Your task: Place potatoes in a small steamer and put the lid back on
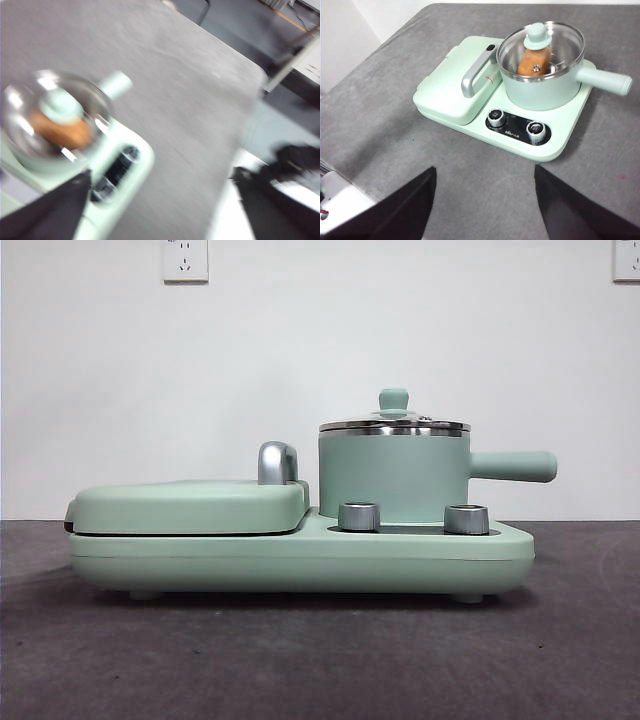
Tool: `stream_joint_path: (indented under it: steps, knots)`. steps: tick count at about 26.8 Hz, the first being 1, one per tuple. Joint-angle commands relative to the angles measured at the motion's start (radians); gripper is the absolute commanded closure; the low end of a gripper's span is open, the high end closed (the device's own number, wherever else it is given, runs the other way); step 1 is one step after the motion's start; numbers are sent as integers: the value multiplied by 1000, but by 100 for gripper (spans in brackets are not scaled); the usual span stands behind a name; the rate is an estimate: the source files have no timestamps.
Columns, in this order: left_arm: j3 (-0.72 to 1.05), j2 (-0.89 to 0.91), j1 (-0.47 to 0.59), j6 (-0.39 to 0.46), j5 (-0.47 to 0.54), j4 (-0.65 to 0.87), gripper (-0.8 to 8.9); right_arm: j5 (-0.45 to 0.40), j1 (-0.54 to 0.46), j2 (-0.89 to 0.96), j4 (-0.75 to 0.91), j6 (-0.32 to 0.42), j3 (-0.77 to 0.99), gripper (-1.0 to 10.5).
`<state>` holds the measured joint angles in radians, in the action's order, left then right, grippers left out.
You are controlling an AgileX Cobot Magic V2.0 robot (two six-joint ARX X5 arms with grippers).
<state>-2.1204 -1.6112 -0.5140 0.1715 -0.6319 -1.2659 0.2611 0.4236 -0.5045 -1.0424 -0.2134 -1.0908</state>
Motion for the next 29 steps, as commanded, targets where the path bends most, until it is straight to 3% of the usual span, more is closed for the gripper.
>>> stream_joint_path:
  steps: [1, 5, 8, 9, 10, 11, 15, 18, 23, 29]
  knots:
    - [60, 98, -41, 8, -8, -42, 421, 2, 4, -5, 17, 32, -9, 638]
    - [395, 341, -70, 1, -8, -33, 427, 2, 4, -5, 16, 37, -9, 637]
    - [647, 526, -66, -36, -8, 30, 595, 0, 4, -5, 19, 37, -9, 638]
    - [723, 590, -61, -55, -7, 70, 702, 1, 4, -5, 18, 36, -9, 676]
    - [773, 632, -57, -75, 0, 106, 799, 3, 4, -5, 17, 39, -9, 795]
    - [822, 675, -53, -107, 13, 150, 798, 5, 4, -5, 17, 43, -9, 940]
    - [983, 810, -41, -205, 167, 306, 799, -2, 4, -5, 18, 45, -9, 926]
    - [1061, 883, -41, -236, 287, 319, 798, -6, 4, -5, 22, 45, -10, 926]
    - [1074, 941, -42, -247, 292, 220, 788, -6, 4, -3, 21, 44, -11, 926]
    - [1074, 983, -42, -247, 292, 211, 788, -6, 4, -3, 21, 44, -11, 926]
